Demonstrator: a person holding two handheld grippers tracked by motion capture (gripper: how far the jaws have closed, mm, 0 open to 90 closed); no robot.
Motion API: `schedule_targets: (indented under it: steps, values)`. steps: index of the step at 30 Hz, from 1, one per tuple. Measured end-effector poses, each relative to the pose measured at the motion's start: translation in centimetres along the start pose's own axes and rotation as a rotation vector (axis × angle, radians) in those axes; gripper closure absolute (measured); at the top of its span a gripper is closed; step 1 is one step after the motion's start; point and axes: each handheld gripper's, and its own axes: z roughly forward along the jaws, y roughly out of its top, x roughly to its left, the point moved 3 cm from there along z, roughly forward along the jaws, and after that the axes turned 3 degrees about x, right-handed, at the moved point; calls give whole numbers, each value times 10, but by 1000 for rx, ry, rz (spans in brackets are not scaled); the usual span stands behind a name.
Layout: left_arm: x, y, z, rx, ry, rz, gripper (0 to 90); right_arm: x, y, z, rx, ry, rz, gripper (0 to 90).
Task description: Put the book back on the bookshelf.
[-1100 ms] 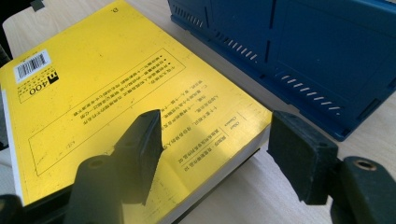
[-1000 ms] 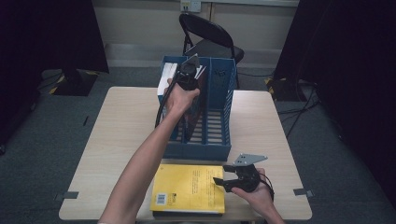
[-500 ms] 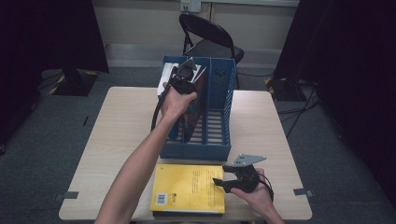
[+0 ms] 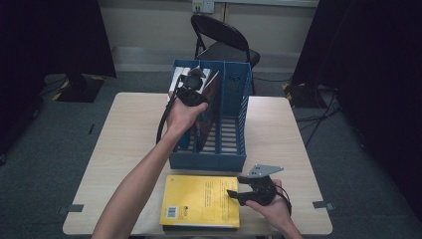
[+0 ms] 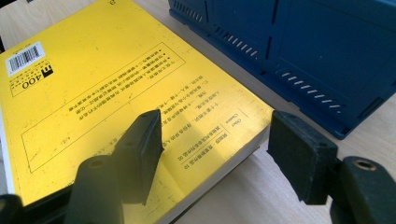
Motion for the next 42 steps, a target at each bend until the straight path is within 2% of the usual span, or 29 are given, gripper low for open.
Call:
schedule_targets:
  steps: [5,10,14,16,17,18,19,20,21,23,25,26,29,31,36,38,39,40,41,42]
  values:
    - [0,-5,-3,-18,0,18,575,0,0,0,3,-2,0,349]
    - [-3,-12,-6,-36,-2,23,546,-1,0,0,1,-2,4,348]
    - [-2,-19,-10,-55,-28,25,548,0,0,0,3,-5,1,347]
    - [-3,-21,-11,-65,-37,36,532,0,0,0,-1,-5,1,347]
    - [-4,-27,-11,-77,-36,58,534,0,0,0,2,-6,1,347]
    - [-3,-30,-12,-80,-41,58,534,-1,0,0,2,-6,2,347]
    - [-2,-34,-12,-94,-28,52,547,-1,0,0,4,-6,4,347]
    - [-2,-36,-10,-101,-4,86,562,0,0,1,4,-7,4,347]
    - [-2,-36,-10,-101,-4,86,555,0,0,1,4,-7,4,347]
    - [0,-45,-4,-90,-42,82,576,1,0,1,5,-4,3,346]
    - [0,-48,-3,-92,-53,87,583,1,0,1,4,-6,-1,347]
    - [1,-53,2,-78,-64,110,585,1,0,1,5,-6,1,347]
    - [4,-60,4,-96,-95,105,594,1,0,2,9,-5,5,346]
    - [6,-64,5,-91,-123,98,585,1,0,2,7,-5,3,346]
    - [9,-75,8,-108,-131,104,561,1,0,2,10,-8,3,345]
    - [11,-81,8,-124,-169,97,554,1,0,2,7,-6,3,345]
    - [11,-83,8,-125,-167,85,543,1,0,2,7,-7,3,345]
    - [11,-86,8,-124,-171,103,549,1,0,3,9,-7,3,345]
    - [11,-86,8,-124,-171,103,560,0,0,3,9,-6,3,345]
    - [12,-91,8,-120,-200,113,567,1,0,3,11,-8,3,344]
